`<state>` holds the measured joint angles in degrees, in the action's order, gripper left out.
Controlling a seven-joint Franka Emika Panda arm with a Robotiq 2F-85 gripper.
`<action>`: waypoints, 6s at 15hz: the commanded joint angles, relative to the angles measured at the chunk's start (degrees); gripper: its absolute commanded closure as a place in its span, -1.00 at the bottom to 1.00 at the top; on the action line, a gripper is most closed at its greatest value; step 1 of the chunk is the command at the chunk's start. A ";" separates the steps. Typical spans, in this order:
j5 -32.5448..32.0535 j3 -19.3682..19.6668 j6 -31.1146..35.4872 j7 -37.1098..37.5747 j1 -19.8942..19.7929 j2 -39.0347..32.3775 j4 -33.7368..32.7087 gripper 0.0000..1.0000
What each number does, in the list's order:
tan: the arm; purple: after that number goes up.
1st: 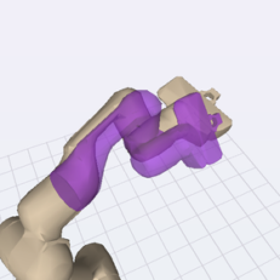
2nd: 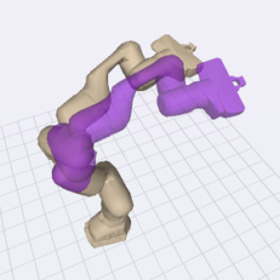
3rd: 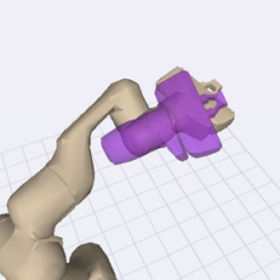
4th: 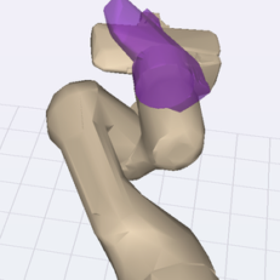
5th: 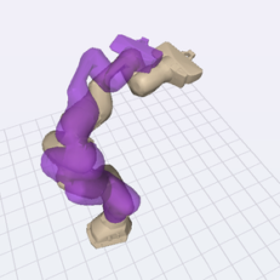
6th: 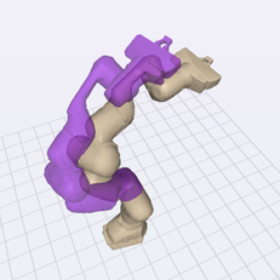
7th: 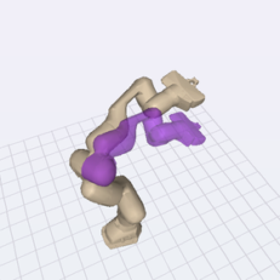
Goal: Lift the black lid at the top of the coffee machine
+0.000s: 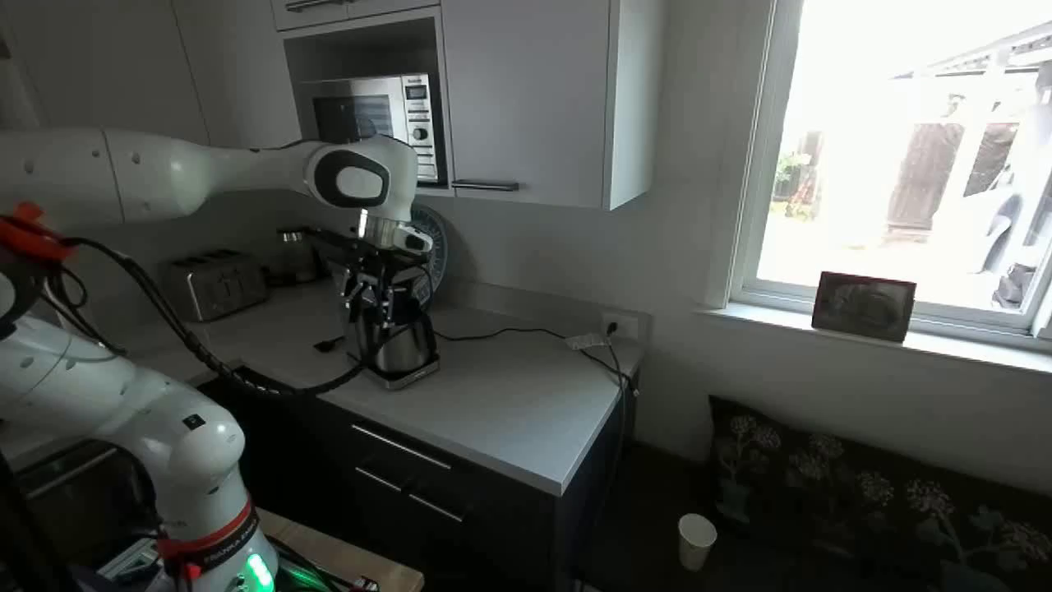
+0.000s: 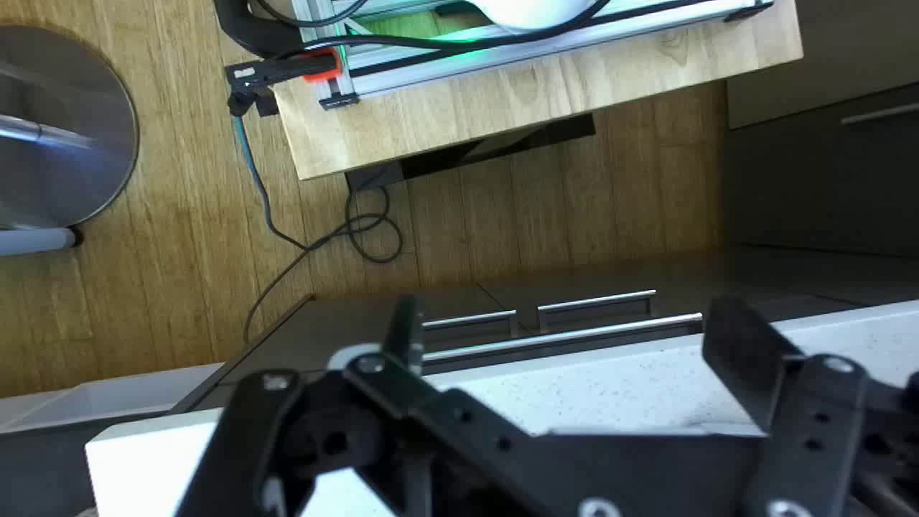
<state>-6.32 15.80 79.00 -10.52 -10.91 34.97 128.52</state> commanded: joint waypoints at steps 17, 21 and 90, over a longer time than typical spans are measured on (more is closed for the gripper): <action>37.23 2.91 21.64 -11.57 9.13 -5.81 -4.55 -1.00; 37.81 1.24 20.63 -11.52 7.46 -6.20 -4.20 -1.00; 53.18 -13.88 35.95 -10.20 9.05 -18.08 -18.81 -1.00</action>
<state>49.84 2.77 113.43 -20.83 -3.57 17.85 112.09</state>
